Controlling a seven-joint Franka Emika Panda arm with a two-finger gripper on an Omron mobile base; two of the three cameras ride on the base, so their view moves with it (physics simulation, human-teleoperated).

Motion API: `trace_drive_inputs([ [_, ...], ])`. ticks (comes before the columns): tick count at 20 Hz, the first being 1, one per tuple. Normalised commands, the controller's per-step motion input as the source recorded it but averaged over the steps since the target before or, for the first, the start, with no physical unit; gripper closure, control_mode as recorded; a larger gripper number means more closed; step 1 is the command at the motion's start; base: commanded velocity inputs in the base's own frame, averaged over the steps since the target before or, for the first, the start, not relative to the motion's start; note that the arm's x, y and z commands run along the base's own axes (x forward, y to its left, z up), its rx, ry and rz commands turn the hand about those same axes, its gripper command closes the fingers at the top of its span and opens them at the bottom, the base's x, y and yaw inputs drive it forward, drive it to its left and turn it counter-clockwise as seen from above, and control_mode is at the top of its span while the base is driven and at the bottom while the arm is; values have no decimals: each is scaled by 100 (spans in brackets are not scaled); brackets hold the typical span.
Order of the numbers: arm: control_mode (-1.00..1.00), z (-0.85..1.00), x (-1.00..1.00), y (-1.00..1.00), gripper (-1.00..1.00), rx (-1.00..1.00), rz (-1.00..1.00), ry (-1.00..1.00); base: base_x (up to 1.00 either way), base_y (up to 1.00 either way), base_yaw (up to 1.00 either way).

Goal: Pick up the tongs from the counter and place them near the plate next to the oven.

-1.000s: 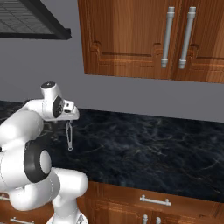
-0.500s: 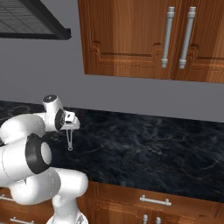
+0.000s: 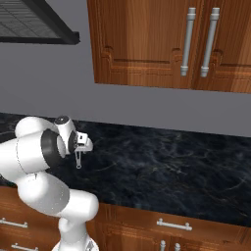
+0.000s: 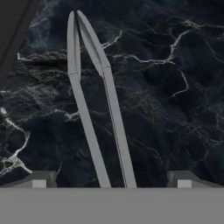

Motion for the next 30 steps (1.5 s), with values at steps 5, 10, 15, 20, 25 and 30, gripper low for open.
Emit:
trace_drive_inputs([
  [5, -100, -35, 23, 2, -100, 0, 0, 0, 0, 0, 0],
  [10, -100, -41, 23, 3, -100, 0, 0, 0, 0, 0, 0],
  [15, -100, -41, 16, 0, -100, 0, 1, 0, 0, 0, 0],
  [20, -100, -44, -1, -3, 100, 0, 3, 0, 0, 0, 0],
  [25, -100, -42, -7, -14, 100, 0, 4, 7, 0, 0, 0],
  [30, -100, -1, -12, -20, 100, 0, 3, 1, 0, 0, 0],
])
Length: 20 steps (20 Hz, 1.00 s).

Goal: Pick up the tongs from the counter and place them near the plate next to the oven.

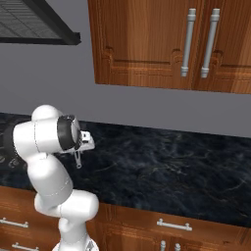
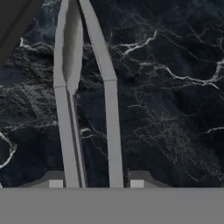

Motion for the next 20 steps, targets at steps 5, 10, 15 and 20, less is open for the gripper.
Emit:
trace_drive_inputs([
  [5, -100, 56, -29, -15, 100, 1, 0, 0, 0, 0, 0],
  [10, -100, 70, -37, -12, 100, 1, 0, -1, 0, 0, 0],
  [15, -100, 66, -26, -4, 100, 2, 5, 5, 0, 0, 0],
  [20, -100, 61, -29, -15, 100, 0, 6, 0, 0, 0, 0],
])
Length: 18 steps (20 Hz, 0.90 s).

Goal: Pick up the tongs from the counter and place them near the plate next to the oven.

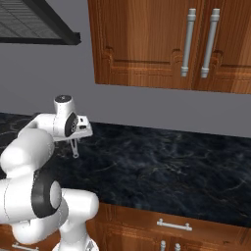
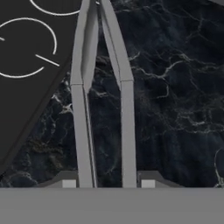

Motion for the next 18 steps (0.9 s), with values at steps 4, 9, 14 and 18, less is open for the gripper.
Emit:
trace_drive_inputs([
  [4, -100, 49, -13, -26, 100, -3, 9, 1, 0, 0, 0],
  [9, -100, 50, -18, -24, 100, 0, 11, 0, 0, 0, 0],
  [14, -100, 47, -22, -19, 100, 0, 17, 0, 0, 0, 0],
  [18, -100, 27, -23, -10, 100, 0, 6, 0, 0, 0, 0],
])
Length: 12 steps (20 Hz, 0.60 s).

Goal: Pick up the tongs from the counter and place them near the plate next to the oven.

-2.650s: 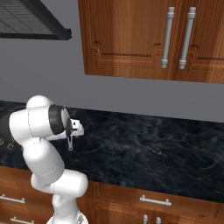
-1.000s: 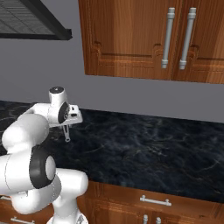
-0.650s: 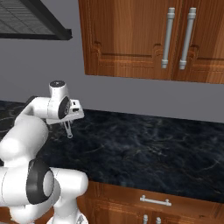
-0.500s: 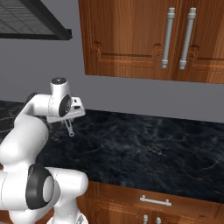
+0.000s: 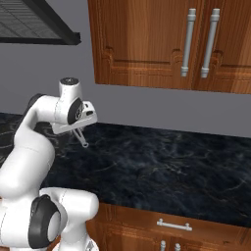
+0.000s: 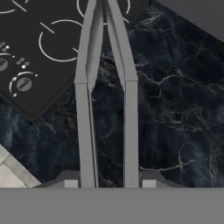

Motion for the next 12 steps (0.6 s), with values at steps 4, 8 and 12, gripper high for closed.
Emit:
trace_drive_inputs([
  [4, -100, 2, -3, -1, 100, 0, -1, -1, 0, 0, 0],
  [8, -100, 0, 0, 0, 100, 0, 0, 0, 0, 0, 0],
  [12, 100, 0, 0, 0, 100, 0, 0, 0, -10, 0, 0],
])
